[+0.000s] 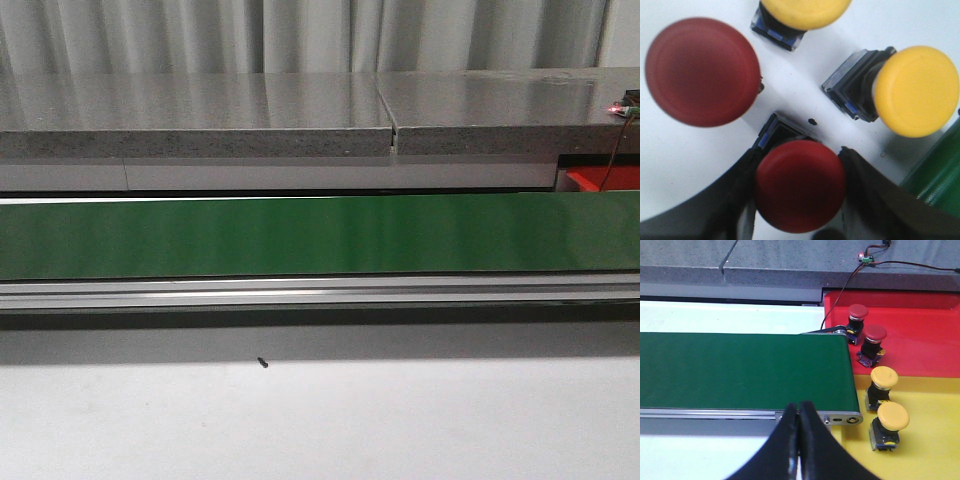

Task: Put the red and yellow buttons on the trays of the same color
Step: 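Move the left gripper down over the remaining red buttons beside the belt, then grasp a red button with the left gripper and set it on the belt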

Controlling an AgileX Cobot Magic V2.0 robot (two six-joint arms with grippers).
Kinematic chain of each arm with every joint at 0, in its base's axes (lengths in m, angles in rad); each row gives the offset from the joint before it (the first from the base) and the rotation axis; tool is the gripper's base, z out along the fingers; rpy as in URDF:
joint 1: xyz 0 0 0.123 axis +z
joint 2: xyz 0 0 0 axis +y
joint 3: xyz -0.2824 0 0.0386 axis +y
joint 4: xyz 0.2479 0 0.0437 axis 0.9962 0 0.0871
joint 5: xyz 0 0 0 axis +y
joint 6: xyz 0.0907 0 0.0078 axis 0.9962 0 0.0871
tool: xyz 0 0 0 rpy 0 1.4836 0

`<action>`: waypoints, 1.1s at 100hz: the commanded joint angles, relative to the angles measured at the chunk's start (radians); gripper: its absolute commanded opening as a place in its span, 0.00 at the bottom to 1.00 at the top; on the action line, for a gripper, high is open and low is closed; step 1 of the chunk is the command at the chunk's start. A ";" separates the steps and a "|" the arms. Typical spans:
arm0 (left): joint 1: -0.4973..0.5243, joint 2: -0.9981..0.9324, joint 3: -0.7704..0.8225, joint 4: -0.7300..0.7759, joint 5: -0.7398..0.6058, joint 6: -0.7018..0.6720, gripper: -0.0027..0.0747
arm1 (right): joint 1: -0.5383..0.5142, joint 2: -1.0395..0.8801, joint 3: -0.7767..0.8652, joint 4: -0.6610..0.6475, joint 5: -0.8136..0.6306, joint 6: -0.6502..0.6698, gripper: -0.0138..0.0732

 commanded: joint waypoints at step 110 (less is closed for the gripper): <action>-0.234 -0.365 0.090 0.059 -0.003 0.018 0.20 | 0.003 0.001 -0.024 0.006 -0.071 -0.008 0.08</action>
